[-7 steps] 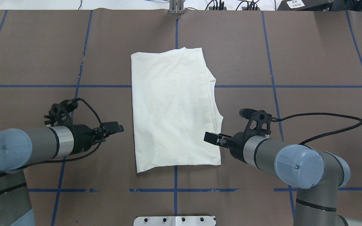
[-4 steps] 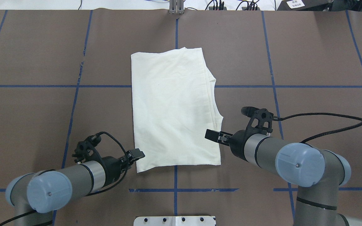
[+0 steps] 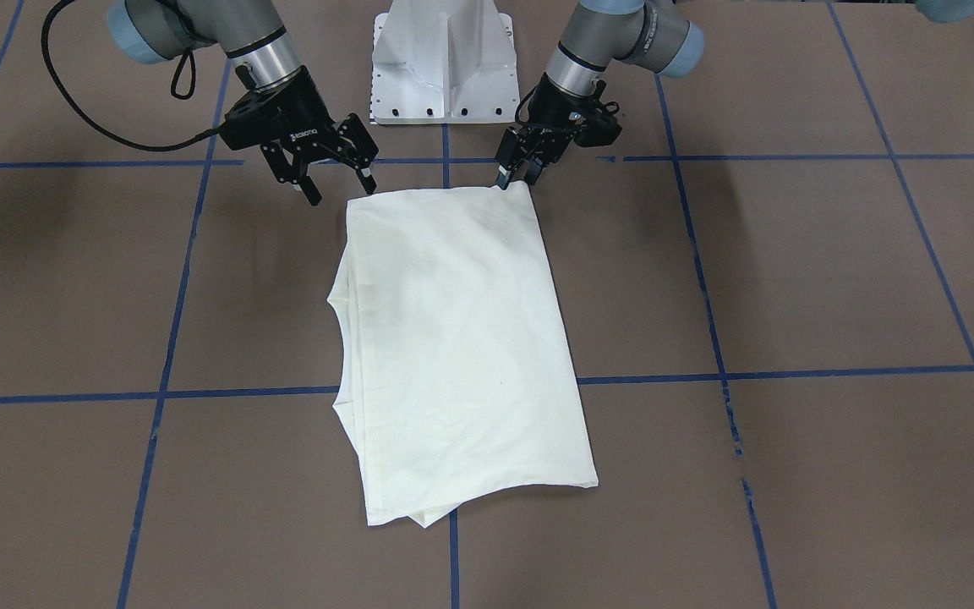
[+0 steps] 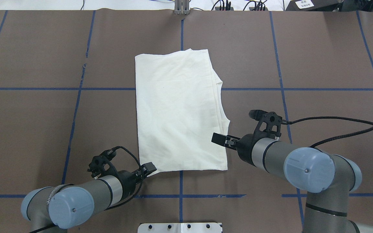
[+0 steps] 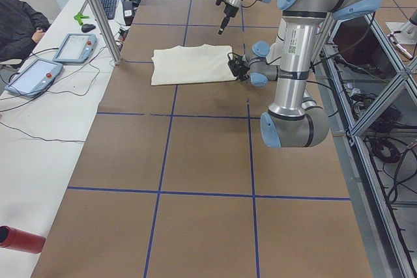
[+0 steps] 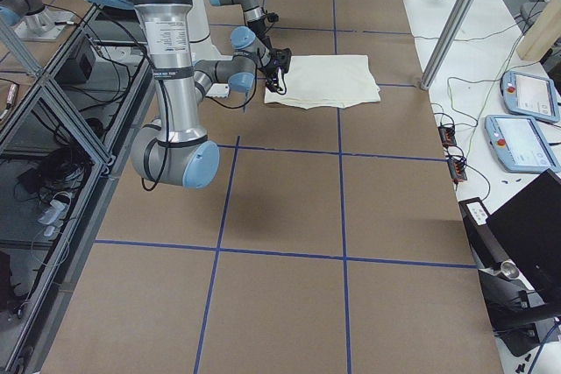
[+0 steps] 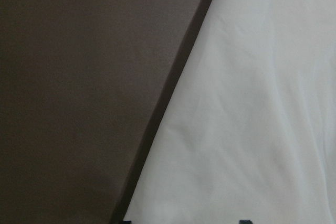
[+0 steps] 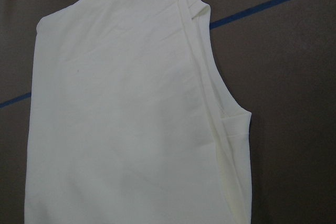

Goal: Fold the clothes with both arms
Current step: 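Move both grippers to the shirt's corners nearest the robot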

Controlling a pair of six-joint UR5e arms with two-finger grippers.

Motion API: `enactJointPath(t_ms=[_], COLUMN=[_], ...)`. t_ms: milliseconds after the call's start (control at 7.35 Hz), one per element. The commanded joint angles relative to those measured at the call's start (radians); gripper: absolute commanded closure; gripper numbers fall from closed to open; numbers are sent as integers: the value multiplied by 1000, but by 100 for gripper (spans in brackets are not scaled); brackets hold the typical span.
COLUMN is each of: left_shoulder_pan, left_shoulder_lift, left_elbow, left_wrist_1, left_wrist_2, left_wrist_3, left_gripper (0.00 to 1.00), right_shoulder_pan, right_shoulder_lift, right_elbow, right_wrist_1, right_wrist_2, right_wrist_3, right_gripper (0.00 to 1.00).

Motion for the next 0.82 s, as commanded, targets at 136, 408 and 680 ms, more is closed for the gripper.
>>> enactJointPath(t_ms=[136, 408, 680], left_shoulder_pan=[2, 2, 2], left_shoulder_lift=[-12, -12, -10], left_elbow=[6, 6, 6], left_wrist_1=[34, 34, 34], left_wrist_2=[-2, 1, 3], left_wrist_3=[1, -6, 1], left_gripper=[26, 43, 94], right_shoulder_pan=[0, 0, 0], right_shoulder_lift=[-2, -2, -2], right_elbow=[-2, -3, -6], right_wrist_1=[0, 0, 0], right_wrist_2=[-2, -2, -3], right_wrist_3=[0, 0, 0], right_gripper=[0, 0, 0])
